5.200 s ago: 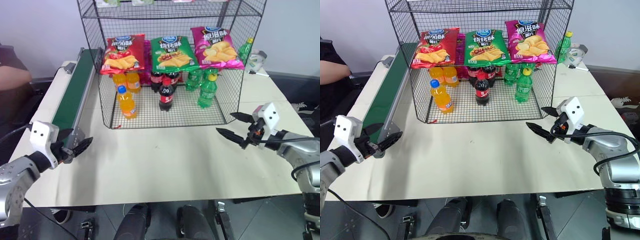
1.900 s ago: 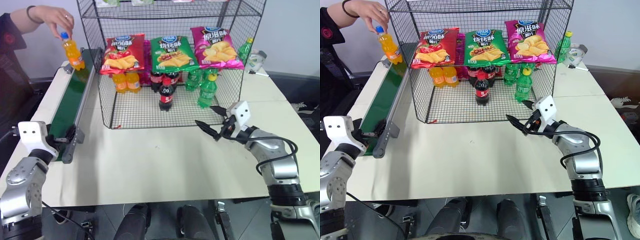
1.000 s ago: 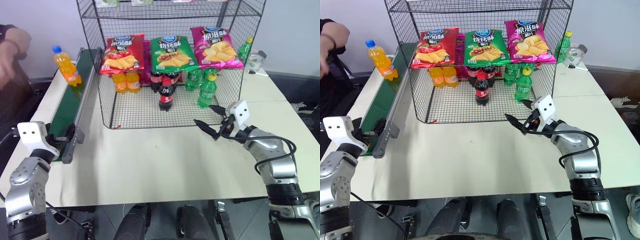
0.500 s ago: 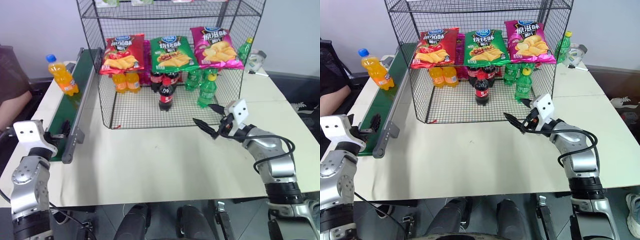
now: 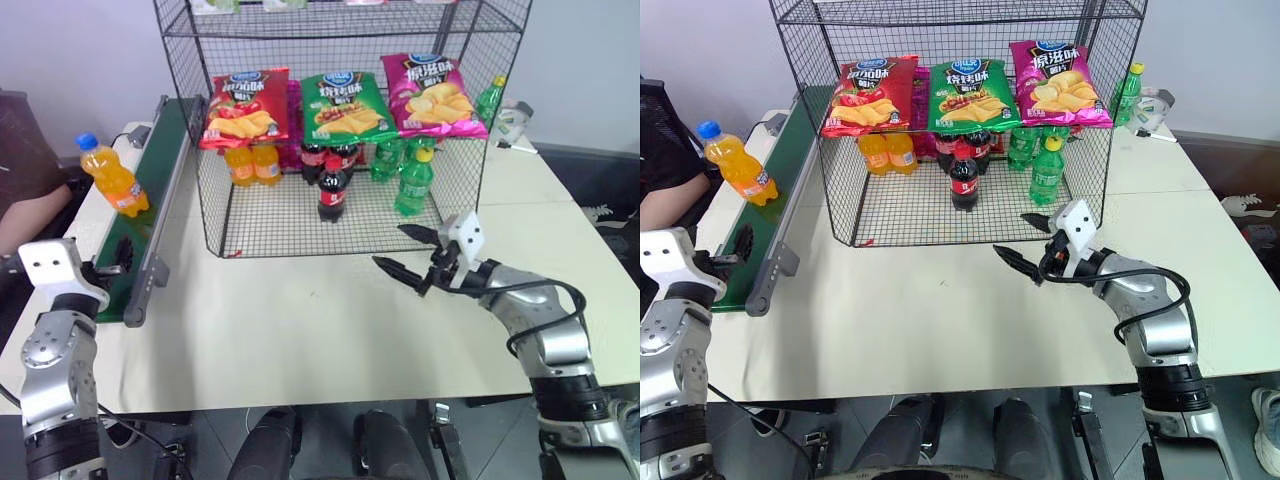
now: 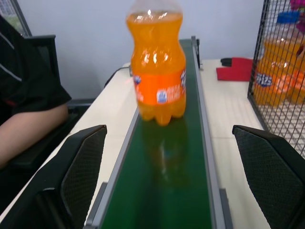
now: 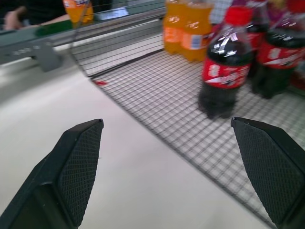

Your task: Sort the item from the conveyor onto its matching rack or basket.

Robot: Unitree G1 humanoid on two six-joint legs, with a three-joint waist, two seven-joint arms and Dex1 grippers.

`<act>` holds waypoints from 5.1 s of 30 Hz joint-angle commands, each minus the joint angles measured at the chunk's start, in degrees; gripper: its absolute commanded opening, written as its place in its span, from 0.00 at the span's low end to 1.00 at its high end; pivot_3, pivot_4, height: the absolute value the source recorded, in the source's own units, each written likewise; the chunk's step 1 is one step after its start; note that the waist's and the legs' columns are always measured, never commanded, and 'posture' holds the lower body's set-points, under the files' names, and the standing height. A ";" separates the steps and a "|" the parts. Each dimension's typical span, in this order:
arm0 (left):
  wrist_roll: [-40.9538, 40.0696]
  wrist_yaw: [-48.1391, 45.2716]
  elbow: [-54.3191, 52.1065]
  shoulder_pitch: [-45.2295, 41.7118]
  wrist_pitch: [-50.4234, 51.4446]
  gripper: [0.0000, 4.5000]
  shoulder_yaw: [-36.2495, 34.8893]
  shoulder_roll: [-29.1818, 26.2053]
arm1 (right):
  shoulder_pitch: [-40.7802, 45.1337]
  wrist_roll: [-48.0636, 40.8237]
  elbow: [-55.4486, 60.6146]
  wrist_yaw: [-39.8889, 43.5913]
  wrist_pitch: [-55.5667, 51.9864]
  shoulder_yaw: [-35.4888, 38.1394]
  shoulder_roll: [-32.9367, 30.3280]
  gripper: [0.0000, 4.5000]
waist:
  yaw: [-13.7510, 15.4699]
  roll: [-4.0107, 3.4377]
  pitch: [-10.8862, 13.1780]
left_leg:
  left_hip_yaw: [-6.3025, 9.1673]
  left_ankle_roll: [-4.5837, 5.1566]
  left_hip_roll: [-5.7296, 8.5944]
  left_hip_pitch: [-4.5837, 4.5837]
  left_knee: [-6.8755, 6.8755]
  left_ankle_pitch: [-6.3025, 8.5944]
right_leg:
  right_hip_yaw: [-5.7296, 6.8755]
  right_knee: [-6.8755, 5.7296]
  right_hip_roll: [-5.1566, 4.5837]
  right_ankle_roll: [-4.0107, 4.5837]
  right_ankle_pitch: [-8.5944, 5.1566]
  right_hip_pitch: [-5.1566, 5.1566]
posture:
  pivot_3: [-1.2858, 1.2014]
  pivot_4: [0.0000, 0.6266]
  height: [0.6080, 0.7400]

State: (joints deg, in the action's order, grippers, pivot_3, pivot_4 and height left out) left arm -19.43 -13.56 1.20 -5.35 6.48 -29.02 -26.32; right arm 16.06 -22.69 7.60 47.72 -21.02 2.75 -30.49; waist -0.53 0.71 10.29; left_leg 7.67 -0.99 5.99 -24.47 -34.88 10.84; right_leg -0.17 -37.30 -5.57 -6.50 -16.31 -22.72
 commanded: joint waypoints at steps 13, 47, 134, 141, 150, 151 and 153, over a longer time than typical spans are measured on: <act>0.38 1.35 -0.18 -1.08 -3.40 0.98 -3.93 -2.44 | -1.78 -4.77 7.80 3.33 -5.36 0.07 -1.50 1.00 | 0.01 0.01 -0.01 | 0.00 0.00 0.00 0.00 0.00 0.00 | 0.01 0.00 0.00 0.00 0.00 0.00 | 0.52 0.24 1.00; -6.87 -1.14 -11.26 -4.14 0.01 0.54 -6.39 -7.03 | -1.30 -6.74 9.15 3.28 -6.81 -0.46 -2.60 1.00 | 0.23 0.18 0.00 | 0.05 -0.01 0.00 -0.03 -0.05 0.01 | 0.05 0.01 -0.01 0.01 0.00 -0.04 | 0.52 0.24 1.00; 4.72 -6.61 6.50 -19.93 -4.60 0.99 19.39 12.17 | -0.13 -5.87 9.04 -1.81 -3.04 0.06 -1.61 1.00 | 1.22 0.16 -0.01 | 0.04 0.03 0.14 0.00 -0.30 -0.02 | 0.15 -0.24 0.06 -0.17 0.09 0.09 | 0.52 0.24 1.00; -3.65 -18.82 -6.13 -13.63 11.38 0.99 17.00 -0.56 | -2.29 -6.38 9.98 -1.16 -3.82 3.44 -4.81 1.00 | 0.51 0.10 -0.03 | 0.03 0.02 0.05 -0.01 -0.21 -0.01 | 0.10 -0.23 0.04 -0.15 0.08 0.01 | 0.52 0.24 1.00; -9.36 -24.18 -14.17 -1.78 22.74 0.99 8.63 -13.98 | -3.65 -5.98 7.51 0.48 -3.07 6.30 -8.01 1.00 | 0.10 0.05 -0.02 | 0.04 0.03 0.05 0.00 -0.15 0.01 | 0.01 -0.15 -0.03 0.04 -0.03 0.04 | 0.52 0.24 1.00; -10.10 -24.73 -14.76 -0.27 23.42 0.99 7.56 -14.38 | -3.56 -5.81 7.20 0.65 -2.97 6.39 -8.20 1.00 | 0.11 0.05 -0.01 | 0.04 0.03 0.04 0.00 -0.15 0.01 | 0.01 -0.13 -0.02 0.04 -0.03 0.04 | 0.52 0.24 1.00; -11.98 -25.61 -15.95 1.73 24.21 0.99 5.73 -14.31 | -3.47 -5.70 6.86 0.89 -2.90 6.49 -8.46 1.00 | 0.12 0.05 -0.01 | 0.04 0.03 0.04 0.00 -0.15 0.01 | 0.01 -0.13 -0.03 0.05 -0.03 0.04 | 0.52 0.24 1.00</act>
